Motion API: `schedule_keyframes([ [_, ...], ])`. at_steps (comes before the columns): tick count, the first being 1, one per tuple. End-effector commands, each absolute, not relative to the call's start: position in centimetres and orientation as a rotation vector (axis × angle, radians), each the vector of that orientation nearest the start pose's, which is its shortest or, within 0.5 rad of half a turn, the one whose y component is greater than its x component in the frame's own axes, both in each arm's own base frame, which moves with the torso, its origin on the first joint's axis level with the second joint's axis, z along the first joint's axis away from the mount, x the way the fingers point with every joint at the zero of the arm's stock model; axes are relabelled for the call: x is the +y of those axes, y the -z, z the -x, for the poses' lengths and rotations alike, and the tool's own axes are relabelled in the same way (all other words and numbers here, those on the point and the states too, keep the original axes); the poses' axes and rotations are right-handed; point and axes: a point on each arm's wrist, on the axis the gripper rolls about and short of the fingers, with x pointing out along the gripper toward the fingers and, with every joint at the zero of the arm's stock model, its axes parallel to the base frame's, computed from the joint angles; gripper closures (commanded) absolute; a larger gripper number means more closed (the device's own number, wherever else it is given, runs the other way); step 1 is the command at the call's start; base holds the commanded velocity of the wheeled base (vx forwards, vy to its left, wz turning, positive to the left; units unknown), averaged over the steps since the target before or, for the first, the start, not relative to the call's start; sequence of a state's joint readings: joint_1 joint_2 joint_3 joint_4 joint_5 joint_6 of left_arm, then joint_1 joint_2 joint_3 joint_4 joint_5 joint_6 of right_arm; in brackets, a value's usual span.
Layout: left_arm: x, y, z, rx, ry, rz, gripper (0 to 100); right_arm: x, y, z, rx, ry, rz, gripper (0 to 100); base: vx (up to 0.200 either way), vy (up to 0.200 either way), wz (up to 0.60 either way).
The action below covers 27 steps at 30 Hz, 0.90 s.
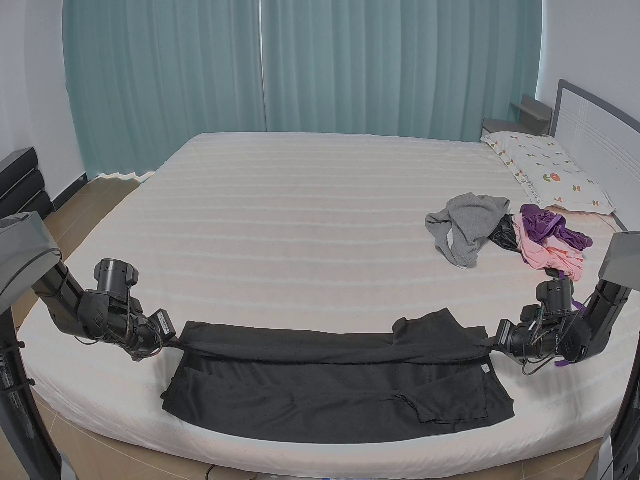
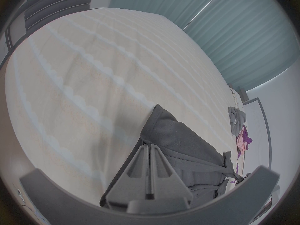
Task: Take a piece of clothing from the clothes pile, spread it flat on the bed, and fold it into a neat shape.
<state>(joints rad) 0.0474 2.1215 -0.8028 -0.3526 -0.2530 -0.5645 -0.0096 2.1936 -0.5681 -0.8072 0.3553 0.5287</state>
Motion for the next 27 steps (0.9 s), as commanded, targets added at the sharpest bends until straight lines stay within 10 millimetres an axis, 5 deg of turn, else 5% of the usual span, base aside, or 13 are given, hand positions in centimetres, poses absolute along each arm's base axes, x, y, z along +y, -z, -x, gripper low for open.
schedule_keyframes([
  [1,1.3,-2.7,-32.7,0.98,-0.09,0.673,100,0.2,0.9,-30.5,0.865,-0.102,-0.643,100,0.0,0.0,0.0],
  [8,2.1,-4.2,-32.3,0.941,-0.075,0.704,100,-0.5,0.7,-30.5,0.779,-0.099,-0.656,100,0.0,0.0,0.0],
  [26,1.6,-0.7,-29.7,1.101,-0.092,0.675,100,-0.1,3.4,-28.4,0.885,-0.107,-0.598,100,0.0,0.0,0.0],
  [27,1.3,-0.5,-29.6,1.112,-0.086,0.669,0,-0.1,3.7,-28.4,0.897,-0.104,-0.598,100,0.0,0.0,0.0],
])
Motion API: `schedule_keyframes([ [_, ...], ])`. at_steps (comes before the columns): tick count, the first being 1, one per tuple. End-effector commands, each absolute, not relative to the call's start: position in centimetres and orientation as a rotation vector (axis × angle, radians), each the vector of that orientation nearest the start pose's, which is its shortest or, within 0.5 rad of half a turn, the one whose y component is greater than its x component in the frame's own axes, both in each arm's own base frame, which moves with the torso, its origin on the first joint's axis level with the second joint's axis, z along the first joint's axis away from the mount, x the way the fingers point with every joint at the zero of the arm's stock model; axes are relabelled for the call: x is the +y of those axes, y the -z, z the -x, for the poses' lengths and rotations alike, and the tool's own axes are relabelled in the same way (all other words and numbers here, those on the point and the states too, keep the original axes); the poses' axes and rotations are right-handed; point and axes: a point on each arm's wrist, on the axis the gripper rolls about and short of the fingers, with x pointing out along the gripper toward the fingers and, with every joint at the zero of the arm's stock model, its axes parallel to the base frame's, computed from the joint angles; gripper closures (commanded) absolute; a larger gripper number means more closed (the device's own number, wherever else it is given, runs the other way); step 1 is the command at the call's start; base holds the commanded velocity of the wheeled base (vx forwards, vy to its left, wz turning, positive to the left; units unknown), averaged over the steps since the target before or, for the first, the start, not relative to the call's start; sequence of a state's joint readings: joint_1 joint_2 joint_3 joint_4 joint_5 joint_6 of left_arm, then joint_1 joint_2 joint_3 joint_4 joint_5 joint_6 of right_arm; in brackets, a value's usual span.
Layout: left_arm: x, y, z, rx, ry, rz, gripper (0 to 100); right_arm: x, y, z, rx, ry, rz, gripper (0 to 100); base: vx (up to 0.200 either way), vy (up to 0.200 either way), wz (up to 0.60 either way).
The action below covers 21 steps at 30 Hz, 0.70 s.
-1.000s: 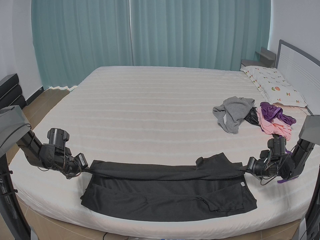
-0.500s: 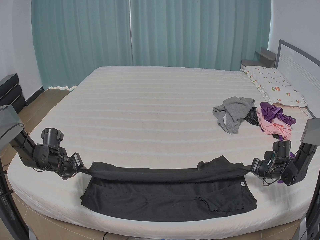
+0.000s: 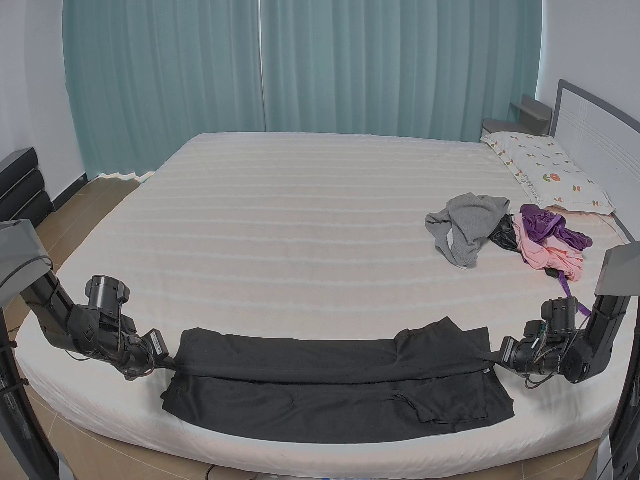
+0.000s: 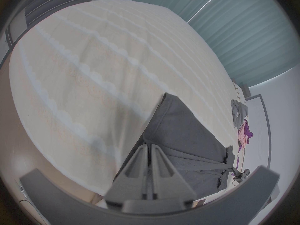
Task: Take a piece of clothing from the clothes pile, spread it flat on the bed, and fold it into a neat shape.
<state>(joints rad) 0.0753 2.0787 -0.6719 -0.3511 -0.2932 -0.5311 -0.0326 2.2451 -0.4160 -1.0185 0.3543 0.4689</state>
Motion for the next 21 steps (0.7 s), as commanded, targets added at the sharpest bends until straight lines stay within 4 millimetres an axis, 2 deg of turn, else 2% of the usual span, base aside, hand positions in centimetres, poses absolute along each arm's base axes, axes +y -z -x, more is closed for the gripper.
schedule_keyframes([
  [1,1.3,-0.4,-29.5,1.116,-0.085,0.667,0,-0.1,3.9,-28.4,0.902,-0.104,-0.599,100,0.0,0.0,0.0],
  [2,1.3,-0.4,-29.5,1.116,-0.085,0.667,0,-0.1,3.9,-28.4,0.903,-0.104,-0.599,100,0.0,0.0,0.0],
  [3,1.2,-0.5,-29.6,1.114,-0.081,0.665,0,-0.1,3.9,-28.4,0.902,-0.105,-0.601,0,0.0,0.0,0.0],
  [5,1.2,-0.6,-29.6,1.113,-0.081,0.665,0,-0.1,3.8,-28.4,0.899,-0.106,-0.601,0,0.0,0.0,0.0],
  [8,1.0,-0.9,-29.9,1.098,-0.078,0.672,0,-0.3,2.7,-29.4,0.832,-0.114,-0.612,0,0.0,0.0,0.0],
  [13,1.2,-2.1,-31.9,1.02,-0.099,0.72,0,-0.5,1.5,-31.8,0.75,-0.102,-0.692,0,0.0,0.0,0.0],
  [17,1.0,-2.7,-33.5,0.976,-0.11,0.771,0,-0.4,2.2,-33.0,0.749,-0.088,-0.718,0,0.0,0.0,0.0],
  [21,0.4,-1.1,-35.2,0.976,-0.159,0.728,0,-0.5,3.0,-33.4,0.756,-0.078,-0.721,0,0.0,0.0,0.0],
])
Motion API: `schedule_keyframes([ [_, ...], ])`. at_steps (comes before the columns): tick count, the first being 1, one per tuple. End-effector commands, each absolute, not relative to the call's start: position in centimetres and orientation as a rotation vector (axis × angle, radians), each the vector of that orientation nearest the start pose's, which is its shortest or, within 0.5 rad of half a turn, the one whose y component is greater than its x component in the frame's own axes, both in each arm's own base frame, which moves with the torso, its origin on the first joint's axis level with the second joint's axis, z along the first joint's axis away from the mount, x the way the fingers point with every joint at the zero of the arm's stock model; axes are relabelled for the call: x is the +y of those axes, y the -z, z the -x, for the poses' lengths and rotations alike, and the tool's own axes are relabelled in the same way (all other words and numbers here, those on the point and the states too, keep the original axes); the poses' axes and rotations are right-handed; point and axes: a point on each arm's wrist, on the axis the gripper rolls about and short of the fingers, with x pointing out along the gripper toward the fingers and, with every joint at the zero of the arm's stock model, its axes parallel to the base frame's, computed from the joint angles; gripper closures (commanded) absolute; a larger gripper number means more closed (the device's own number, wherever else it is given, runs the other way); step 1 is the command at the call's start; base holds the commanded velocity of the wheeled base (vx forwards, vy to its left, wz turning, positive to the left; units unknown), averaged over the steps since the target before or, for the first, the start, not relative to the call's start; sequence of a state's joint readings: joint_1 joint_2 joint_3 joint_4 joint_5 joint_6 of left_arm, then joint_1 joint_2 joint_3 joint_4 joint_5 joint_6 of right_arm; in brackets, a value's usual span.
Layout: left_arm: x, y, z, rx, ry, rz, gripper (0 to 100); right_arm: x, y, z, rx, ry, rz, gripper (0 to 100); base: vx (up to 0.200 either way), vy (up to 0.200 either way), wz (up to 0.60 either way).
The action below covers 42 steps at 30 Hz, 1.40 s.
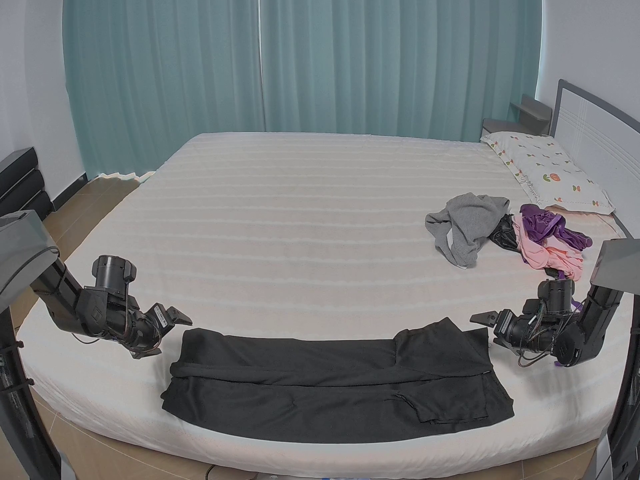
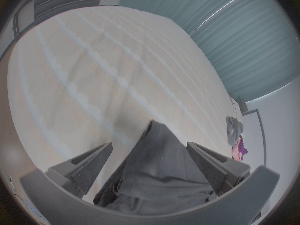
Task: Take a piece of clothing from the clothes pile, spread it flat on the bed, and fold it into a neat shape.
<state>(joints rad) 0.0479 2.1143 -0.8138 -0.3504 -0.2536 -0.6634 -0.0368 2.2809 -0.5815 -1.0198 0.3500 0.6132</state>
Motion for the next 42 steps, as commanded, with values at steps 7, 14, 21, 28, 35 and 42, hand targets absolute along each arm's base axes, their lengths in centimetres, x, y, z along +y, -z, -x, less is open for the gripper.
schedule_keyframes([
  [7,-0.4,0.5,-36.1,0.975,-0.219,0.679,0,-0.6,3.6,-34.0,0.755,-0.076,-0.727,0,0.0,0.0,0.0],
  [14,-1.7,1.3,-37.3,0.906,-0.198,0.713,0,-0.7,3.9,-34.7,0.747,-0.059,-0.779,0,0.0,0.0,0.0],
  [21,-1.7,1.4,-37.2,0.9,-0.209,0.709,100,-0.7,3.9,-34.7,0.746,-0.06,-0.779,0,0.0,0.0,0.0],
  [28,-1.2,1.5,-37.1,0.857,-0.319,0.71,100,-0.5,4.3,-34.5,0.752,-0.061,-0.771,0,0.0,0.0,0.0],
  [35,-1.1,1.5,-37.0,0.826,-0.33,0.729,100,-0.5,4.5,-34.7,0.745,-0.062,-0.771,100,0.0,0.0,0.0],
  [42,-1.1,1.5,-37.2,0.821,-0.327,0.733,100,-0.9,4.5,-34.8,0.737,-0.045,-0.774,100,0.0,0.0,0.0],
])
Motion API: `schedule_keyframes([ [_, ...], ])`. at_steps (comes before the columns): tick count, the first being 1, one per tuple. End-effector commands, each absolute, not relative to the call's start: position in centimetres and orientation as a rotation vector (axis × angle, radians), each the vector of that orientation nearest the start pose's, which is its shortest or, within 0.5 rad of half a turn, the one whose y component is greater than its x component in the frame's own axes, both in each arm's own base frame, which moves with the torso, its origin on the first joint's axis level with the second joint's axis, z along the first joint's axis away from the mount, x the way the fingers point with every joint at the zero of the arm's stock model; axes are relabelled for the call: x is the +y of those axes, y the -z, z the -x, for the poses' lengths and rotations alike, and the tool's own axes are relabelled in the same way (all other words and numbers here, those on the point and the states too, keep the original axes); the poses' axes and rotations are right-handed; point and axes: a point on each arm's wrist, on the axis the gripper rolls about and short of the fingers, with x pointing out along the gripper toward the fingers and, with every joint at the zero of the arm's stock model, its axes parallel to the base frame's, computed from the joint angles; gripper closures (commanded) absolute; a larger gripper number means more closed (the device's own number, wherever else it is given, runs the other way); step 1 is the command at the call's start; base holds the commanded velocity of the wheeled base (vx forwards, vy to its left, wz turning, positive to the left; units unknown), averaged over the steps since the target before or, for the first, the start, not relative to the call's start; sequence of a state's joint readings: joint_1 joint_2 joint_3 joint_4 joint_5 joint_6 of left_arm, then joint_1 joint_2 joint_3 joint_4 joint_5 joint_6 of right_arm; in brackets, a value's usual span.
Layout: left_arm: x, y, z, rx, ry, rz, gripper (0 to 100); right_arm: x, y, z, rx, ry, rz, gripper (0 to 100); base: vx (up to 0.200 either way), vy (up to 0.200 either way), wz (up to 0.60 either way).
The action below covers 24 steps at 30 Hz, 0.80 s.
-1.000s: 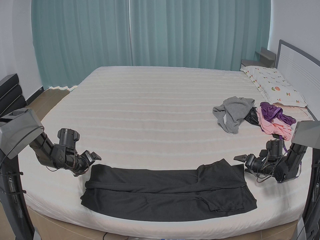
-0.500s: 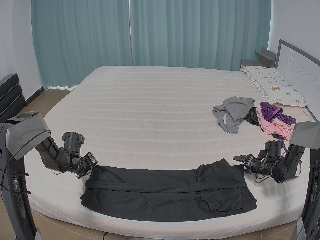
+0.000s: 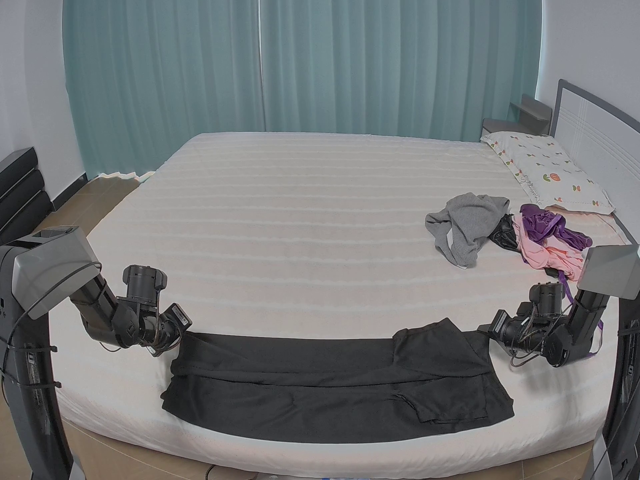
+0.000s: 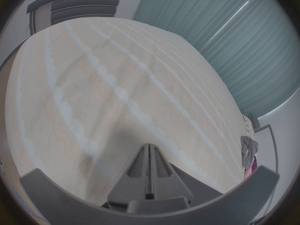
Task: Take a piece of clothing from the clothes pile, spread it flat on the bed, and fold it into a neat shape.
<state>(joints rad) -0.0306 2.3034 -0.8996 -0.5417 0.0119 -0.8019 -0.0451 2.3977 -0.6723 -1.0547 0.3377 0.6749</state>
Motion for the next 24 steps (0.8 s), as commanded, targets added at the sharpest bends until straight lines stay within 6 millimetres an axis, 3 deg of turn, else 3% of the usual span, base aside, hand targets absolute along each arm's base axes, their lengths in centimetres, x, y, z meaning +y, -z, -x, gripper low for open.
schedule_keyframes([
  [1,-1.1,1.5,-37.2,0.818,-0.33,0.738,100,-1.1,4.5,-34.7,0.734,-0.036,-0.774,100,0.0,0.0,0.0],
  [14,-0.7,1.1,-37.2,0.806,-0.33,0.768,100,-1.7,4.3,-34.7,0.714,0.014,-0.772,100,0.0,0.0,0.0],
  [15,-0.7,1.2,-37.1,0.81,-0.33,0.768,0,-1.7,4.4,-34.6,0.717,0.014,-0.771,100,0.0,0.0,0.0],
  [17,-0.8,1.2,-37.1,0.81,-0.329,0.767,0,-1.5,4.4,-34.3,0.728,0.008,-0.772,100,0.0,0.0,0.0],
  [18,-0.8,1.2,-37.1,0.812,-0.33,0.767,0,-1.5,4.2,-34.3,0.722,0.004,-0.772,0,0.0,0.0,0.0],
  [24,-0.6,1.3,-37.2,0.812,-0.33,0.771,0,-1.8,2.2,-33.7,0.657,-0.082,-0.818,0,0.0,0.0,0.0],
])
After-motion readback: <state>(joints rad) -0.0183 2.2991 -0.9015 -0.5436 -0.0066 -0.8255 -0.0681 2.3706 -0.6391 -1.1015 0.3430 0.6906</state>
